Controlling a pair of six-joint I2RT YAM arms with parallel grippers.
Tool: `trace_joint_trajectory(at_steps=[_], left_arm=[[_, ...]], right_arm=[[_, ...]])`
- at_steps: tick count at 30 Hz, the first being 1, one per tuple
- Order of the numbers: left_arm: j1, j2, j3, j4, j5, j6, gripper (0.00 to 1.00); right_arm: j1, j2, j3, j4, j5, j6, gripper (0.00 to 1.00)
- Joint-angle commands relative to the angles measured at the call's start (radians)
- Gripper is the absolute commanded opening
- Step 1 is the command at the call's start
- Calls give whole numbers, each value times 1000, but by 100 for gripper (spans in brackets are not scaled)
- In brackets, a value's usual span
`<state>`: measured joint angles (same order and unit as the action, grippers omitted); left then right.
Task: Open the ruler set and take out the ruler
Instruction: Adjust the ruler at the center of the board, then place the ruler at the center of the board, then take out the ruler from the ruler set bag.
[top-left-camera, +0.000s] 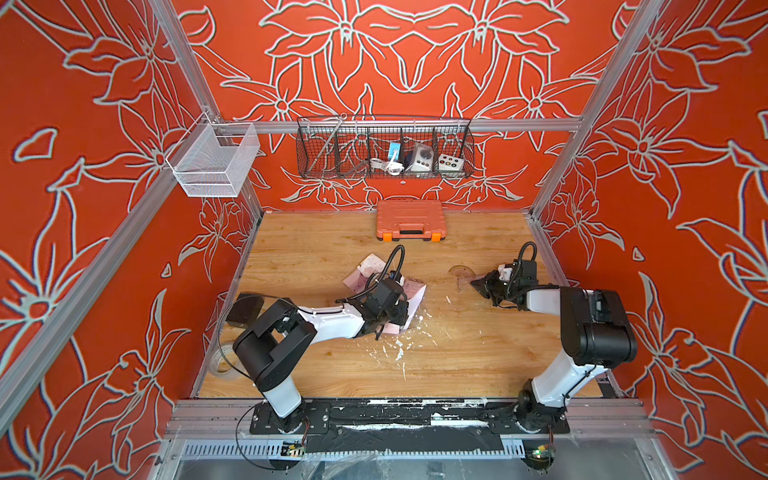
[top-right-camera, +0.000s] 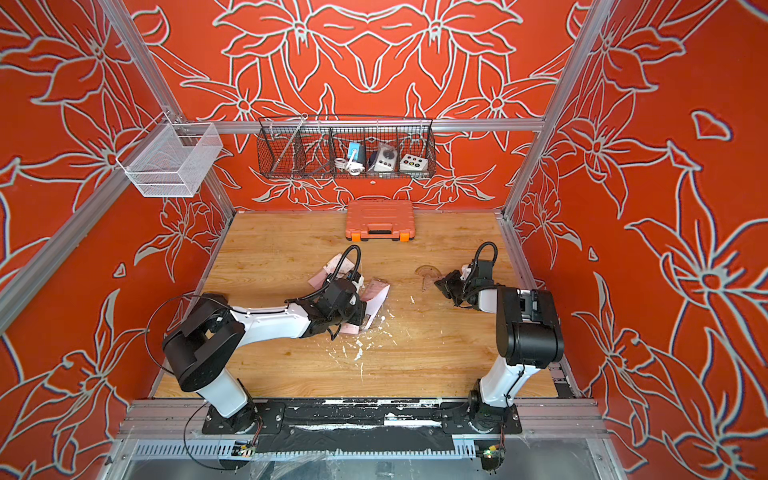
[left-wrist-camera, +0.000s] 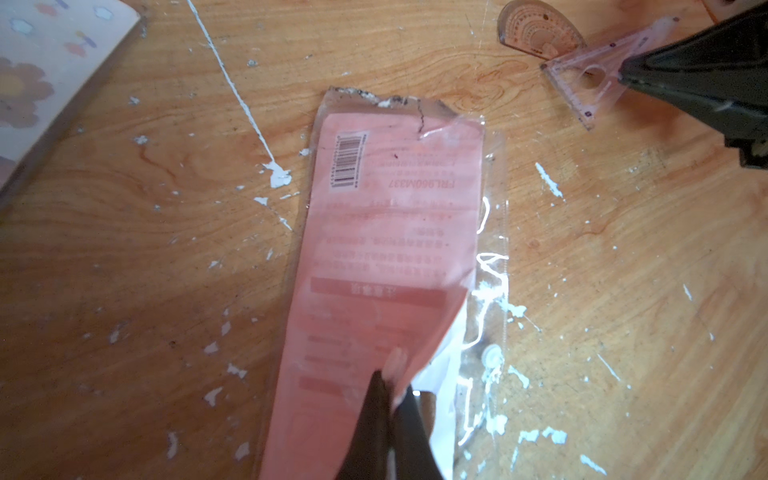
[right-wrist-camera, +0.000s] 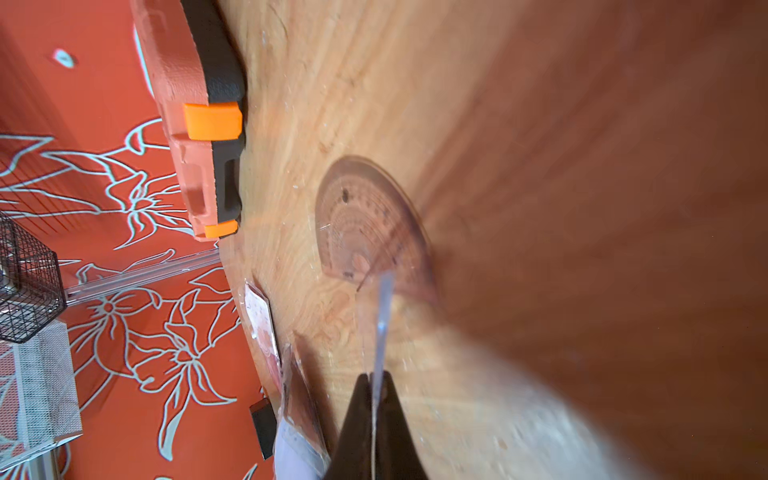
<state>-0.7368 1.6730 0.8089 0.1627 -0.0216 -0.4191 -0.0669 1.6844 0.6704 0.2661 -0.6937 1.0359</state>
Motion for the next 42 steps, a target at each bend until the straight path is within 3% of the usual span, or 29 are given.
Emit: trace_joint_trajectory(at_steps=[1, 4, 6, 8, 9, 11, 13, 19, 23, 27, 30, 42], left_arm=[[5, -19, 1, -29, 3, 3, 0], [4, -21, -4, -25, 2, 4, 0], [4, -21, -1, -27, 6, 4, 0], [4, -28, 1, -31, 8, 4, 0], [4, -31, -1, -31, 8, 5, 0], [4, -39, -2, -36, 8, 2, 0], [4, -47, -9, -35, 8, 2, 0], [4, -59, -31, -20, 21, -4, 0], [4, -71, -45, -6, 35, -3, 0], [4, -79, -51, 6, 36, 2, 0], [4, -75, -50, 8, 35, 5, 0], [-1, -74, -50, 12, 45, 11, 0]], right_arm=[[0, -40, -74, -52, 64, 37, 0], [1, -57, -81, -106, 81, 5, 1], [0, -58, -74, -125, 75, -11, 13], [2, -85, -77, -141, 81, -9, 39], [1, -107, -76, -164, 93, -16, 45], [2, -176, -69, -245, 138, -44, 55], [2, -257, -63, -325, 182, -74, 58], [25, -494, -65, -400, 203, -217, 56], [154, -573, -44, -389, 150, -355, 50], [318, -523, -18, -339, 89, -377, 36], [376, -462, -29, -244, 76, -335, 28], [564, -212, 7, -48, 34, -281, 21]])
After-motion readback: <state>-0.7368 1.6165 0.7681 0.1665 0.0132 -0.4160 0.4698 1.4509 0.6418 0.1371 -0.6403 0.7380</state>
